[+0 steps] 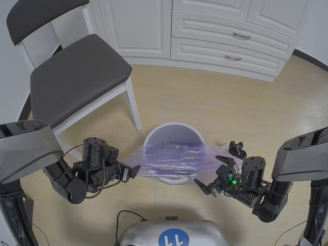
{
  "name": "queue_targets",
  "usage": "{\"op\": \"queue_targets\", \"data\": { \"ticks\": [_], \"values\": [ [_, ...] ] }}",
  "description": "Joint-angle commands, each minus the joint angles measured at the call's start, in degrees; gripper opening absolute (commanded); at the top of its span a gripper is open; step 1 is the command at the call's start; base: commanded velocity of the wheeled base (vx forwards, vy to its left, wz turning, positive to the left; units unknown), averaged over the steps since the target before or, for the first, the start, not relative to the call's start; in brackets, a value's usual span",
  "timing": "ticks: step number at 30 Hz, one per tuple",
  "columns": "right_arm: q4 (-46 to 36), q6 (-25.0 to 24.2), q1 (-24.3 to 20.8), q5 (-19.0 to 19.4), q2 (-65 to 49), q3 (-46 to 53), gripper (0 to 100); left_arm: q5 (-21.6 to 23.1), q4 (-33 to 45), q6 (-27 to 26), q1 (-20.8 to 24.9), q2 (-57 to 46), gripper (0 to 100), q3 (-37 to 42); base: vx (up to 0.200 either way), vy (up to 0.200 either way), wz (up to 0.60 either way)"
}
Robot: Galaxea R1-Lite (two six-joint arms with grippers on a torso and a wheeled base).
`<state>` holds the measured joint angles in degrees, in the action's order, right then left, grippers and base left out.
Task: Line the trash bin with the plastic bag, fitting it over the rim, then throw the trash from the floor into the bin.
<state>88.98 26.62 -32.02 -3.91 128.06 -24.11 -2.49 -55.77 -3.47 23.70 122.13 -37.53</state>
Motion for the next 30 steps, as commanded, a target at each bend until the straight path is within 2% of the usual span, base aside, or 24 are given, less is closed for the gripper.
{"op": "queue_targets", "data": {
  "ticks": [1,4,9,12,14,15,24,25,30],
  "values": [
    [1.02,-0.17,-0.67,-3.21,2.72,-4.45,100,-0.06,-0.13,-0.04,-0.06,-0.22,100,0.01,0.000,0.000,0.00],
    [1.02,-0.87,-1.20,-5.67,2.98,-6.56,100,-0.06,-0.39,-0.04,-0.14,-0.31,100,0.09,0.000,0.000,0.00],
    [1.02,-0.70,-2.34,-5.32,2.54,-8.58,100,-0.06,-0.48,-0.04,-0.41,-0.66,100,0.09,0.000,0.000,0.00],
    [1.02,3.35,-2.34,-2.77,2.89,-11.48,100,-0.06,-0.39,-0.13,-0.41,-1.54,100,0.44,0.000,0.000,0.00],
    [1.02,4.58,-2.34,-2.50,2.89,-11.75,100,-0.06,-0.48,-0.22,-0.41,-1.63,100,0.53,0.000,0.000,0.00],
    [-0.82,7.65,-2.34,-1.62,2.37,-12.63,100,-0.06,-0.48,-0.22,-0.50,-1.98,100,0.71,0.000,0.000,0.00],
    [-16.29,9.41,-2.69,-0.39,0.26,-18.60,100,-0.06,-0.30,-0.22,-0.85,-2.42,100,0.80,0.000,0.000,0.00],
    [-20.34,10.73,-2.60,-0.04,-1.24,-19.04,100,-0.06,-0.30,-0.22,-1.02,-2.42,100,0.80,0.000,0.000,0.00],
    [-24.73,11.26,-2.25,0.05,-1.15,-23.35,100,-0.06,-0.30,-0.22,-1.11,-2.24,100,0.71,0.000,0.000,0.00]
  ]
}}
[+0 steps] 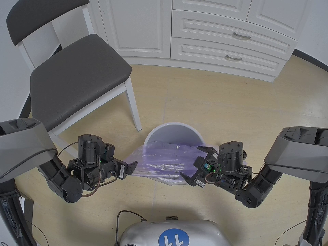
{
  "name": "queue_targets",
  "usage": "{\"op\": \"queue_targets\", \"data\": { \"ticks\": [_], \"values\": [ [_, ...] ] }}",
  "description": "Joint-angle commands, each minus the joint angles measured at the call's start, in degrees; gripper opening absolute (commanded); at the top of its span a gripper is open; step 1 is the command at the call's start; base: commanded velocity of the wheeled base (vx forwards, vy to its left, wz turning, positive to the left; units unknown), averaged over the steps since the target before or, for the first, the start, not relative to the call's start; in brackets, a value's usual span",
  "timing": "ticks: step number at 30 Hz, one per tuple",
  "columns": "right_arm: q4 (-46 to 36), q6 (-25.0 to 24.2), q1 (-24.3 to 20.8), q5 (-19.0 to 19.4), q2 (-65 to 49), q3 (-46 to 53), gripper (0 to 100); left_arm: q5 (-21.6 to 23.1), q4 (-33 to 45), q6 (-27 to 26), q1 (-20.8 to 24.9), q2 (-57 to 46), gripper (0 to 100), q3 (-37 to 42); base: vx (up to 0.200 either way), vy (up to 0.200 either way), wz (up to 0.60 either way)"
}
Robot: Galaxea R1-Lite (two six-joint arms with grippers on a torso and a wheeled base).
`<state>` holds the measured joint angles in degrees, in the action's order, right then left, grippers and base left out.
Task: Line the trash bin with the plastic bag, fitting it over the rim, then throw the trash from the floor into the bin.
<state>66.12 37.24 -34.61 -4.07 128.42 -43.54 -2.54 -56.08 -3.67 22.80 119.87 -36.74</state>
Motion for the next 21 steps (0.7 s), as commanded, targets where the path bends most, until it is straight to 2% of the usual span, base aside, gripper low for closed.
{"op": "queue_targets", "data": {
  "ticks": [1,21],
  "values": [
    [-2.05,0.73,0.42,0.12,-1.24,-4.36,100,-0.01,0.00,-0.11,-0.21,0.01,100,-0.08,0.000,0.000,0.00],
    [-4.86,0.99,1.91,0.29,3.51,-7.61,100,-0.01,-0.17,-0.11,-0.91,0.10,100,-0.26,0.000,0.000,0.00]
  ]
}}
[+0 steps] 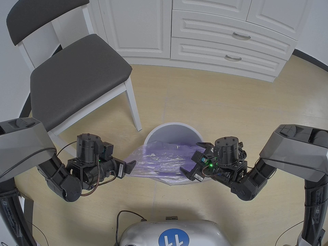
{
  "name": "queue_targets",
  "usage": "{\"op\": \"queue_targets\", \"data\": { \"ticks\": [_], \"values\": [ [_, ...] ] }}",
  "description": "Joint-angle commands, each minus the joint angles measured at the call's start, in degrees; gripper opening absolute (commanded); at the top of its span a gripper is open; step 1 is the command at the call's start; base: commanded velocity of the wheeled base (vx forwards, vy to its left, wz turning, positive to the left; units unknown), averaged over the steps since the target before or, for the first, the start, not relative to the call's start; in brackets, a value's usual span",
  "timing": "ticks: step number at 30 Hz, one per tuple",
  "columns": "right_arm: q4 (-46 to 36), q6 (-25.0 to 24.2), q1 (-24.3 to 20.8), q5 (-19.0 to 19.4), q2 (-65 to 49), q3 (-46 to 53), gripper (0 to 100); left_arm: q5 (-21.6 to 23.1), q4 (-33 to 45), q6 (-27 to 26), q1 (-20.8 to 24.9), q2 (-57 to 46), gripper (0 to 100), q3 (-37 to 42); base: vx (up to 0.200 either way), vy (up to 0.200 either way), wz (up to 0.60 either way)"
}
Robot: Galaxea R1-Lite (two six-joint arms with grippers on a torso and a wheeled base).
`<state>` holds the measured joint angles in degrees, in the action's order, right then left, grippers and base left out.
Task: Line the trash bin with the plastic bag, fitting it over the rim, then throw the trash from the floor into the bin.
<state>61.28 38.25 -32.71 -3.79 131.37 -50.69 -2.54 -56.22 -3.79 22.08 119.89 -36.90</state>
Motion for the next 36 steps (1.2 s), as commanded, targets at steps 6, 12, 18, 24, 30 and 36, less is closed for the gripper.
{"op": "queue_targets", "data": {
  "ticks": [6,12,18,24,30,36],
  "values": [
    [-0.90,-0.11,0.01,0.10,0.65,-2.57,0,-0.01,-0.03,-0.08,-0.37,0.16,100,-0.19,0.000,0.000,0.00],
    [-3.36,-0.55,0.89,0.80,0.73,-6.88,0,-0.01,-0.11,0.01,-0.81,0.16,100,-0.54,0.000,0.000,0.00],
    [-8.64,-4.42,2.74,0.63,3.90,-18.66,0,-0.01,-0.20,0.10,-1.33,-0.10,100,-0.80,0.000,0.000,0.00],
    [-9.43,-9.78,2.91,-0.25,9.00,-29.91,0,-0.01,-0.20,0.36,-1.51,-0.10,100,-1.68,0.000,0.000,0.00],
    [-8.37,-14.70,3.00,-5.00,15.32,-41.25,0,-0.01,-0.64,0.54,-1.86,-0.10,100,-2.12,0.000,0.000,0.00],
    [-3.19,-19.62,2.03,-11.50,24.11,-54.34,0,-0.01,-0.64,0.54,-1.86,-0.10,100,-2.21,0.000,0.000,0.00]
  ]
}}
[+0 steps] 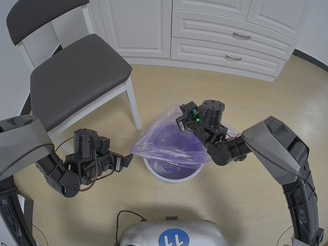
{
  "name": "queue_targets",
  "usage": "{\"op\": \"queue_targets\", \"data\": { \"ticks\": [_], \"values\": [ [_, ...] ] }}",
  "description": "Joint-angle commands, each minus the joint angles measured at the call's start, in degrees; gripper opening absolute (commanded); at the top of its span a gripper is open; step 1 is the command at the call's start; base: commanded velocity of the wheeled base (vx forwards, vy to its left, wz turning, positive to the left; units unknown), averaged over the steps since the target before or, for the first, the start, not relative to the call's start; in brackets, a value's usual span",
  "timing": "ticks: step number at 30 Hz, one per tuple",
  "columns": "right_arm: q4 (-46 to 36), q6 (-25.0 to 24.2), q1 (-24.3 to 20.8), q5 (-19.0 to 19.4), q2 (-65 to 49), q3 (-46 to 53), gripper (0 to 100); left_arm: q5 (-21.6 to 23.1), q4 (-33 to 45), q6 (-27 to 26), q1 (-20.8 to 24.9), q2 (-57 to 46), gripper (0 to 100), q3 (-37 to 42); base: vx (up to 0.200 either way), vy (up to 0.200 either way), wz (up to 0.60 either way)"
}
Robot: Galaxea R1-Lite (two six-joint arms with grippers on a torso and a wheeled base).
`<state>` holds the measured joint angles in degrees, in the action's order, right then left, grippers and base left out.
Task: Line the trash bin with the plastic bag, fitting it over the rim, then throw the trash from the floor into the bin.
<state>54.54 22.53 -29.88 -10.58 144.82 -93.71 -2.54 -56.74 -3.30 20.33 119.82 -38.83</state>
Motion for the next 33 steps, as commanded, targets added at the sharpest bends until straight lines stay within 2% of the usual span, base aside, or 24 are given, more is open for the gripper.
{"op": "queue_targets", "data": {
  "ticks": [1,5,17,18,27,33],
  "values": [
    [4.17,-4.51,-1.15,-5.06,11.88,-13.78,0,-0.01,-0.13,0.05,-0.03,-0.03,100,-0.28,0.000,0.000,0.00],
    [4.52,-7.41,-2.55,-5.41,16.63,-20.88,0,-0.01,-0.13,0.05,-0.03,0.06,100,-0.37,0.000,0.000,0.00],
    [4.79,-7.59,-4.49,-5.33,17.33,-20.88,0,-0.10,-0.13,0.05,-0.03,-0.03,100,-0.37,0.000,0.000,0.00],
    [4.79,-7.59,-4.57,-5.33,17.07,-20.88,100,-0.10,-0.13,0.05,-0.03,-0.03,100,-0.37,0.000,0.000,0.00],
    [3.73,-7.32,-5.19,-5.33,13.03,-20.88,100,-0.10,-0.22,-0.04,0.14,-0.11,100,-0.28,0.000,0.000,0.00],
    [-1.63,-6.97,-5.45,-3.57,0.63,-7.54,100,-0.19,-1.54,-0.12,0.23,-0.03,100,-0.11,0.000,0.000,0.00]
  ]
}}
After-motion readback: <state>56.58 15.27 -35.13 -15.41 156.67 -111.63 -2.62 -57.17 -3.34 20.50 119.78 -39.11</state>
